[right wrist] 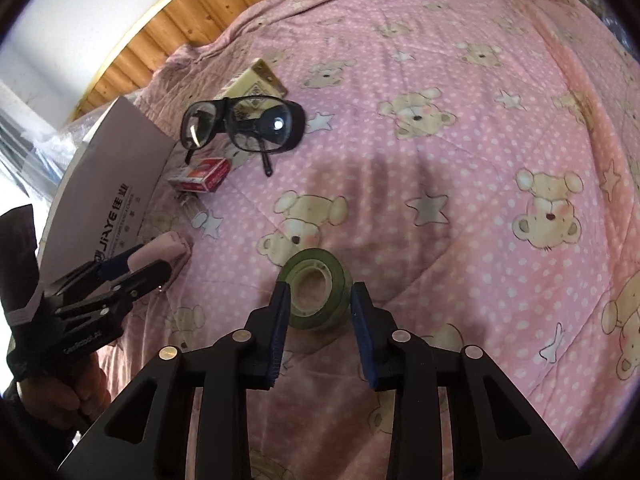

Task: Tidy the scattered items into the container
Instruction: 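Grasp the pink-capped tube with the left tool while the right tool grasps the green tape roll, then carry the tube with the left tool while the right tool carries the tape over the white box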

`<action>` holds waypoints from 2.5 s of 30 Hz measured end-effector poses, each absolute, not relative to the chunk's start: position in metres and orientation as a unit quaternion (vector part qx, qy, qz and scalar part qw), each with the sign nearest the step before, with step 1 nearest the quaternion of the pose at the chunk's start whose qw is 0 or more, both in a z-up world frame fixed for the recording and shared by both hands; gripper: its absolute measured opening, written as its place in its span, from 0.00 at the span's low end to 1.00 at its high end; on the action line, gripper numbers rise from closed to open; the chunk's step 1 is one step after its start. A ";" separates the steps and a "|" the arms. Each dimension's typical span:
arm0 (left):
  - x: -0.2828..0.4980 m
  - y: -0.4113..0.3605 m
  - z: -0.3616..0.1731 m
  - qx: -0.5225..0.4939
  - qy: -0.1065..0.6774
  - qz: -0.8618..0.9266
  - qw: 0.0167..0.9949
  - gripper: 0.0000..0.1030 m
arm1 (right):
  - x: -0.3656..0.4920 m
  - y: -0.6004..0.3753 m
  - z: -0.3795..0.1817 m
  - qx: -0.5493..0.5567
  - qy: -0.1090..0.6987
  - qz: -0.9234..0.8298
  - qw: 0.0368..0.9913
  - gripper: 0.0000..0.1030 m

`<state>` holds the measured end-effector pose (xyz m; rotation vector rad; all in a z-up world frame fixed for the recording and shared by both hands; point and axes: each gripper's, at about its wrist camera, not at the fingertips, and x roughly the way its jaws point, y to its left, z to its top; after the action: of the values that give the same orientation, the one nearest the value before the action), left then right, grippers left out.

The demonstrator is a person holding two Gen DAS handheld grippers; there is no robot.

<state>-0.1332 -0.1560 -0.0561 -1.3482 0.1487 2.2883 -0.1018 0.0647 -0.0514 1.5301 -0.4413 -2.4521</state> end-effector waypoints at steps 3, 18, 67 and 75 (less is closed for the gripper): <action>-0.140 -0.166 -0.061 -0.502 0.023 0.833 0.229 0.54 | -0.104 0.056 -0.049 0.514 -0.140 -0.838 0.121 0.33; -0.138 -0.164 -0.071 -0.514 0.017 0.826 0.231 0.30 | -0.114 0.043 -0.056 0.514 -0.153 -0.831 0.146 0.34; -0.089 -0.228 0.058 -0.394 -0.103 0.881 0.242 0.27 | -0.097 -0.031 0.059 0.431 -0.105 -0.871 0.212 0.15; -0.080 -0.257 0.078 -0.376 -0.128 0.889 0.229 0.27 | -0.096 -0.056 0.078 0.419 -0.090 -0.873 0.233 0.15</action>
<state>-0.0803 -0.2569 0.0781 -1.0337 -0.3519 2.4463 -0.0956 -0.0562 0.0782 1.1517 -0.2463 -2.3986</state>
